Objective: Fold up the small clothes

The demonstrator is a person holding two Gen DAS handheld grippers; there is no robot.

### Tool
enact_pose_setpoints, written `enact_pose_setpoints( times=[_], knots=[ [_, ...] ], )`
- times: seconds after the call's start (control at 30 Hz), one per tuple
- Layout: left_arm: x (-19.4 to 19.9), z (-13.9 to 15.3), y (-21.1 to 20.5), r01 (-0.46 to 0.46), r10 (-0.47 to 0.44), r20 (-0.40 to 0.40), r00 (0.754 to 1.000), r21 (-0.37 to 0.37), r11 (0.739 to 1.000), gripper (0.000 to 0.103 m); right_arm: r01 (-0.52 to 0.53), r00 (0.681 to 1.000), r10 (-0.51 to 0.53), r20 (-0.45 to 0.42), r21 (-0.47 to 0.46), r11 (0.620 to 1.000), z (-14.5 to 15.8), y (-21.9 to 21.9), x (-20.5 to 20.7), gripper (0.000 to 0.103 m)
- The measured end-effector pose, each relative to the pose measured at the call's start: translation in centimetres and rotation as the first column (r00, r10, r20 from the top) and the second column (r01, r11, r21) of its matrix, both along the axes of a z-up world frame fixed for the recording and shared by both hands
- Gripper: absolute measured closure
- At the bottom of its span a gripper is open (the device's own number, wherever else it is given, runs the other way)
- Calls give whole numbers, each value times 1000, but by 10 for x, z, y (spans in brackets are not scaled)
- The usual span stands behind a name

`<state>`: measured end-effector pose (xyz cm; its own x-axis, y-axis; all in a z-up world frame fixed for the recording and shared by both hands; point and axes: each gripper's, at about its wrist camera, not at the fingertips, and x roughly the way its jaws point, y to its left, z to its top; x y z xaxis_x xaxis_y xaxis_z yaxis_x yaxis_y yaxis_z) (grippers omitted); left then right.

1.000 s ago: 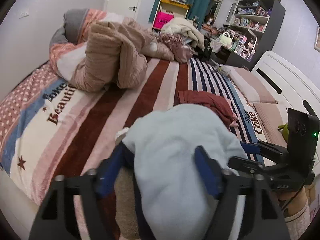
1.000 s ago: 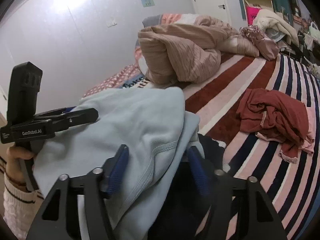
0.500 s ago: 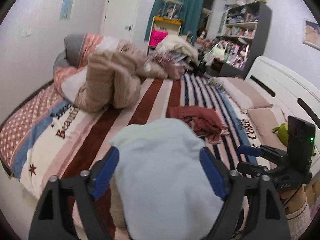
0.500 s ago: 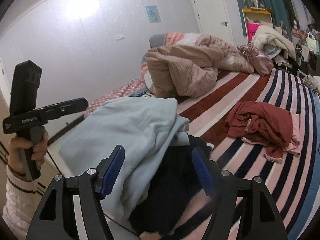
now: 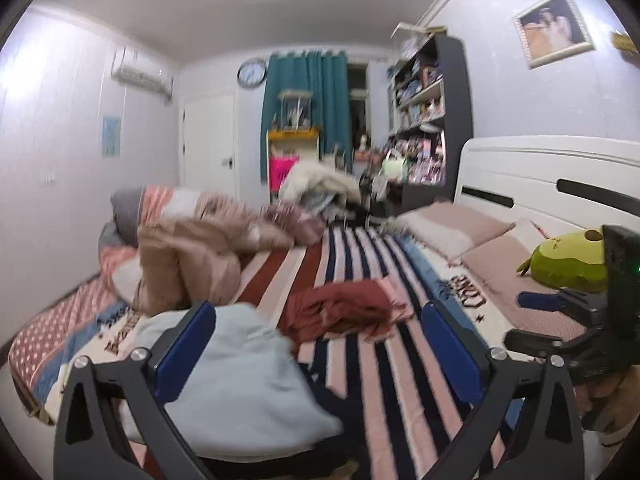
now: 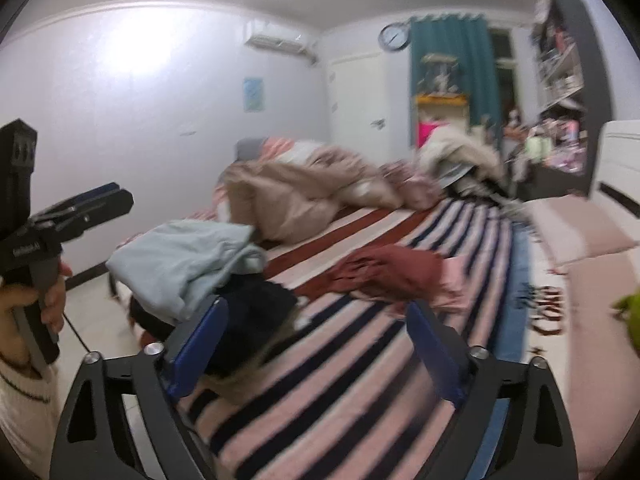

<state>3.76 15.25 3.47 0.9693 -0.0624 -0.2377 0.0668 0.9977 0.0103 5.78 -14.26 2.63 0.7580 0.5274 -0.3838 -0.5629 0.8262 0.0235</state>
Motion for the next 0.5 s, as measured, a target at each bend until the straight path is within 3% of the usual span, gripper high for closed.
enact_pose_setpoints(
  times=[0.13,0.33,0.5],
  knots=[
    [-15,-14,-46,-36,34,74,997,29,999,1,93,994,-91,64,-22,995,-5,-29,-32,0],
    [-22,-38,-79,-83,81,99,992,14,996,1,217,968,-206,143,-64,974,-25,-55,-65,0],
    [-24,-51,-95,-85,82,94,992,28,996,1,260,956,-248,159,-59,964,-29,-72,-73,0]
  ],
)
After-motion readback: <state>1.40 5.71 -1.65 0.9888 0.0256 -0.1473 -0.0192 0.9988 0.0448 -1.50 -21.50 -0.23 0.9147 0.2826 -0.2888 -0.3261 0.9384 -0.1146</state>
